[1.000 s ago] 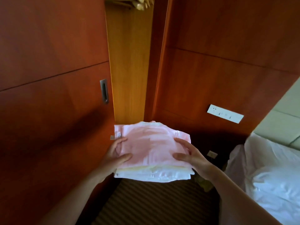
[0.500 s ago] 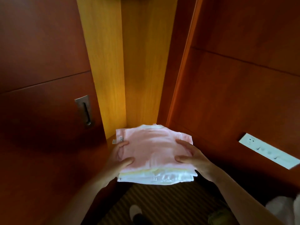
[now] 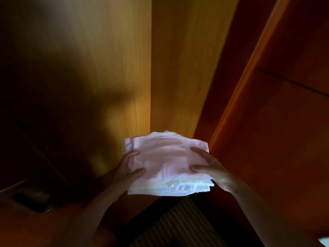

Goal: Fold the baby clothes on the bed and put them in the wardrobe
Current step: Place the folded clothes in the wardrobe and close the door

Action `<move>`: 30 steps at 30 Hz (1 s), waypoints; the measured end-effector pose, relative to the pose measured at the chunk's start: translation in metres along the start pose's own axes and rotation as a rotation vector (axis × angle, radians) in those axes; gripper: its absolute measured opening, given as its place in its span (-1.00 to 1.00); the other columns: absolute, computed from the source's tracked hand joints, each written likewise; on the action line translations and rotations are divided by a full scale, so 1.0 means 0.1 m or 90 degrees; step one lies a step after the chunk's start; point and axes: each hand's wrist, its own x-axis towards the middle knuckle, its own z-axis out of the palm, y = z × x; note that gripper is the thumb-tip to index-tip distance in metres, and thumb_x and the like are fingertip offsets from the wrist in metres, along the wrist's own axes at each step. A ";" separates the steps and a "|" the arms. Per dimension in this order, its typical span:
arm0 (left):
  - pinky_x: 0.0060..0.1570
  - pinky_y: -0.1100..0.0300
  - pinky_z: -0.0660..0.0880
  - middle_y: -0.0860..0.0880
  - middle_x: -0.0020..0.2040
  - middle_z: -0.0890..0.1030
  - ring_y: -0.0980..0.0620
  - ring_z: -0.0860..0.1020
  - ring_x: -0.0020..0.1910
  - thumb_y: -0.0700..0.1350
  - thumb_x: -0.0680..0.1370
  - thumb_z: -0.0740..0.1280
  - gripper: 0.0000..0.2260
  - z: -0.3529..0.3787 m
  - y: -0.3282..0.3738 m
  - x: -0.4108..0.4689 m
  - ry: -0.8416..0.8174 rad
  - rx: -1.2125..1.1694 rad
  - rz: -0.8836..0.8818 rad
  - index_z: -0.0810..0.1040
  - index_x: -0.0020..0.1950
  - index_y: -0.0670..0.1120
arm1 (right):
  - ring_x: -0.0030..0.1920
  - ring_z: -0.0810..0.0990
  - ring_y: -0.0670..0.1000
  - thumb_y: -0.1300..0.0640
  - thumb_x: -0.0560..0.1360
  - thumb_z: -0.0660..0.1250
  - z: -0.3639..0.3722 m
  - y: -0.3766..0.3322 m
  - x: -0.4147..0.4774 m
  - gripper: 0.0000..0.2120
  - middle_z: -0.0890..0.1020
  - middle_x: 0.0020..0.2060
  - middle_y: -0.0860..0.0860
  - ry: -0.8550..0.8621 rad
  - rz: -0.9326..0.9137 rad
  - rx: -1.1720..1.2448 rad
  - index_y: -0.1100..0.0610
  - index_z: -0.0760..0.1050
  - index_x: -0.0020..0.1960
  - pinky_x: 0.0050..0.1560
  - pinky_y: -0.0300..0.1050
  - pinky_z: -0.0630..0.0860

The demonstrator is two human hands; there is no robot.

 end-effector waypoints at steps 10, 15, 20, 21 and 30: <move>0.13 0.46 0.38 0.05 0.38 0.37 0.15 0.37 0.33 -0.36 0.43 0.47 -0.46 -0.06 -0.18 0.80 0.280 -0.030 -0.014 0.45 0.34 -0.03 | 0.29 0.47 -0.04 -0.05 0.08 0.63 -0.06 -0.46 2.06 -0.21 0.45 0.30 -0.13 -0.246 -0.032 -0.107 -0.24 0.49 0.28 0.27 0.00 0.51; 0.35 0.13 0.38 0.16 0.40 0.40 0.19 0.37 0.36 -0.25 0.35 0.54 -0.41 -0.05 -0.61 1.11 0.361 -0.035 -0.037 0.47 0.30 0.09 | 0.20 0.49 -0.15 0.10 0.22 0.59 0.06 -0.23 2.77 -0.25 0.43 0.24 -0.21 -0.334 -0.028 -0.127 -0.16 0.43 0.36 0.09 -0.17 0.57; 0.29 0.21 0.43 0.22 0.40 0.42 0.31 0.38 0.34 -0.39 0.41 0.46 -0.42 -0.04 -1.53 1.48 0.388 -0.054 -0.033 0.45 0.34 0.02 | 0.22 0.45 -0.20 0.10 0.21 0.56 0.26 0.51 3.56 -0.22 0.41 0.23 -0.24 -0.365 -0.038 -0.149 -0.11 0.41 0.39 0.26 -0.11 0.51; 0.30 0.18 0.43 0.24 0.39 0.42 0.30 0.38 0.36 -0.38 0.40 0.48 -0.42 -0.06 -1.78 1.58 0.383 -0.053 -0.032 0.45 0.33 0.03 | 0.22 0.45 -0.20 0.12 0.20 0.58 0.31 0.75 3.75 -0.21 0.40 0.23 -0.24 -0.366 -0.036 -0.143 -0.10 0.42 0.39 0.25 -0.11 0.51; 0.41 0.05 0.34 0.17 0.40 0.45 0.18 0.31 0.46 -0.49 0.41 0.41 -0.45 -0.27 -4.37 2.52 0.378 -0.037 0.026 0.44 0.34 -0.12 | 0.18 0.48 -0.14 0.15 0.16 0.62 0.85 3.17 5.30 -0.23 0.40 0.26 -0.17 -0.333 -0.054 -0.066 -0.11 0.47 0.33 0.02 -0.20 0.58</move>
